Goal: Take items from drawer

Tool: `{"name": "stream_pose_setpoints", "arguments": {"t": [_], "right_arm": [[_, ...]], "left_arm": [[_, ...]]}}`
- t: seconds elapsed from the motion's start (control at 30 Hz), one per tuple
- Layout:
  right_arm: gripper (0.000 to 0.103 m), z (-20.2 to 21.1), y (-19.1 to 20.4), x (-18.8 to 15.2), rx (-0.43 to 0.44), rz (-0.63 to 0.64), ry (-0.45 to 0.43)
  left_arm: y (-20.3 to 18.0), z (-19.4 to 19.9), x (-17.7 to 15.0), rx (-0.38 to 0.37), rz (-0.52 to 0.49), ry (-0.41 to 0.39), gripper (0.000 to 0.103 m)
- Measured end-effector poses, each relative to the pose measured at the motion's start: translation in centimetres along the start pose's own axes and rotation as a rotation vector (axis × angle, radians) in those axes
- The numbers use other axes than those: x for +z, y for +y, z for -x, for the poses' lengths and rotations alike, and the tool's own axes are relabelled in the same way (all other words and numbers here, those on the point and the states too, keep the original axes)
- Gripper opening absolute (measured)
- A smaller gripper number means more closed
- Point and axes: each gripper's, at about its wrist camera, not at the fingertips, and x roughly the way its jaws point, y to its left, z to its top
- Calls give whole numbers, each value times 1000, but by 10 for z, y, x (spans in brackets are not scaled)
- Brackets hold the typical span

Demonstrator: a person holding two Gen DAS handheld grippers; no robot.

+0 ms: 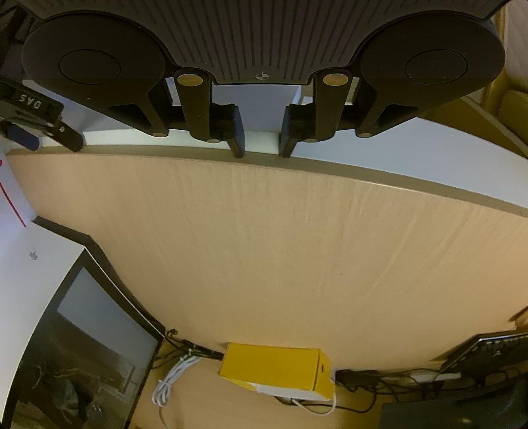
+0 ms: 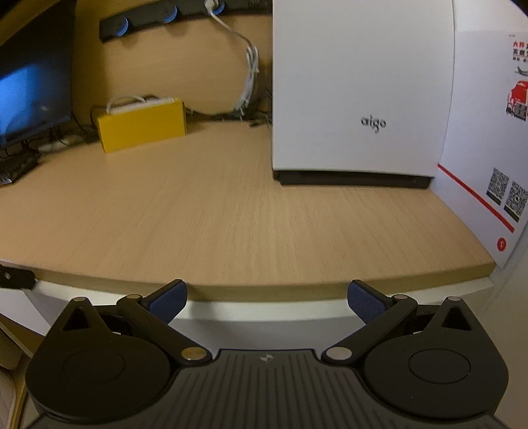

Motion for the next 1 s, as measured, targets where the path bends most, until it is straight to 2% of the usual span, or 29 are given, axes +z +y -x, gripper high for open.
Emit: {"name": "stream_pose_setpoints", "arguments": {"t": [0.07, 0.1, 0.57, 0.73, 0.8, 0.83, 0.9, 1.0], "right_arm": [[103, -1, -3, -2, -12, -15, 7], [103, 0, -4, -4, -50, -28, -2], [103, -3, -7, 2, -47, -17, 52], [103, 2, 1, -3, -21, 19, 61], [102, -1, 8, -8, -23, 56, 108], [102, -2, 5, -13, 22, 24, 131], [101, 4, 5, -20, 23, 6, 110], [101, 17, 7, -17, 21, 31, 31]], "left_arm": [[-3, 0, 0, 6, -6, -1, 30], [-4, 0, 0, 8, -8, 0, 31], [-2, 2, 1, 4, 0, 26, 33], [-2, 2, 1, 1, -8, 31, 33], [-2, 2, 1, 0, -9, 32, 34], [-1, 2, 1, -1, -7, 33, 34], [-2, 2, 2, -2, -8, 33, 34], [-3, 2, 1, 2, -9, 29, 34]]}}
